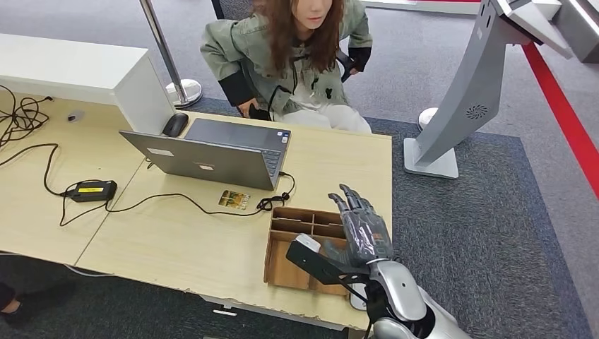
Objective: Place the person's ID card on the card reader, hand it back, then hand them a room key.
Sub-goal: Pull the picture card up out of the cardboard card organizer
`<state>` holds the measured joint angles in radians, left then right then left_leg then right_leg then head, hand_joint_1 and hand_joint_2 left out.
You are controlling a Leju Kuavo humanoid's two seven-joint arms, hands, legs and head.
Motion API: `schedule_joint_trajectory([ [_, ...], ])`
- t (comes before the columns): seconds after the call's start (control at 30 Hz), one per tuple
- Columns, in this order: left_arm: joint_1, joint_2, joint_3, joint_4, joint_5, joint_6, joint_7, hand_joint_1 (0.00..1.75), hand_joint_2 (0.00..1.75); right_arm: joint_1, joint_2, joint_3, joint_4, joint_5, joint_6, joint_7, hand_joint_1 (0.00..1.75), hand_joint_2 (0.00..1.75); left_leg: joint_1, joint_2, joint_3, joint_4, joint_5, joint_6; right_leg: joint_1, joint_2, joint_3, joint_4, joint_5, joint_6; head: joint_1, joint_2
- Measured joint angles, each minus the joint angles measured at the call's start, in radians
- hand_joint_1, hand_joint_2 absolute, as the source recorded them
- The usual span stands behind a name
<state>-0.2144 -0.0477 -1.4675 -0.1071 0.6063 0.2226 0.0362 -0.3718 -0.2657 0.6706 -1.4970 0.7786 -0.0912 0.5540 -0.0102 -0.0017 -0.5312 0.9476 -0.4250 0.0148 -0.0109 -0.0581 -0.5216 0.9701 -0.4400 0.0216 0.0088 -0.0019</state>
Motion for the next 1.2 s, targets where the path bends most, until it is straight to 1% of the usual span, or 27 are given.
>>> schedule_joint_trajectory([
  [0.1,0.0,0.0,0.0,0.0,-0.001,0.0,0.0,0.0,0.0,0.0,0.006,0.003,0.009,-0.005,-0.01,-0.005,0.39,1.75,0.0,0.0,0.0,0.0,0.0,0.0,0.0,0.0,0.0,0.0,0.0,0.0,0.0,0.0],
  [0.23,0.0,0.0,0.0,0.0,-0.005,0.0,0.0,0.0,0.0,0.0,0.01,0.004,0.026,-0.014,-0.027,-0.009,0.45,1.75,0.0,0.0,0.0,0.0,0.0,0.0,0.0,0.0,0.0,0.0,0.0,0.0,0.0,0.0],
  [0.37,0.0,0.0,-0.001,0.0,-0.012,0.0,0.0,0.0,0.0,-0.001,0.014,0.002,0.048,-0.021,-0.04,-0.01,0.47,1.75,0.0,0.0,0.0,0.0,0.0,0.0,0.0,0.0,0.0,0.0,0.0,0.0,0.0,0.0],
  [0.73,-0.001,0.0,-0.001,0.0,-0.014,-0.001,0.0,0.0,0.0,-0.014,0.016,-0.008,0.101,-0.031,-0.068,-0.01,0.44,1.75,0.0,0.0,0.0,0.0,0.0,0.0,0.0,0.0,0.0,0.0,0.0,0.0,0.0,0.0],
  [1.2,-0.002,-0.002,-0.002,0.0,-0.016,0.0,0.0,0.0,0.0,-0.017,0.019,-0.023,0.151,-0.034,-0.087,-0.009,0.46,1.75,0.0,0.0,0.0,0.0,0.0,0.0,0.0,0.0,0.0,0.0,0.0,0.0,0.0,0.0],
])
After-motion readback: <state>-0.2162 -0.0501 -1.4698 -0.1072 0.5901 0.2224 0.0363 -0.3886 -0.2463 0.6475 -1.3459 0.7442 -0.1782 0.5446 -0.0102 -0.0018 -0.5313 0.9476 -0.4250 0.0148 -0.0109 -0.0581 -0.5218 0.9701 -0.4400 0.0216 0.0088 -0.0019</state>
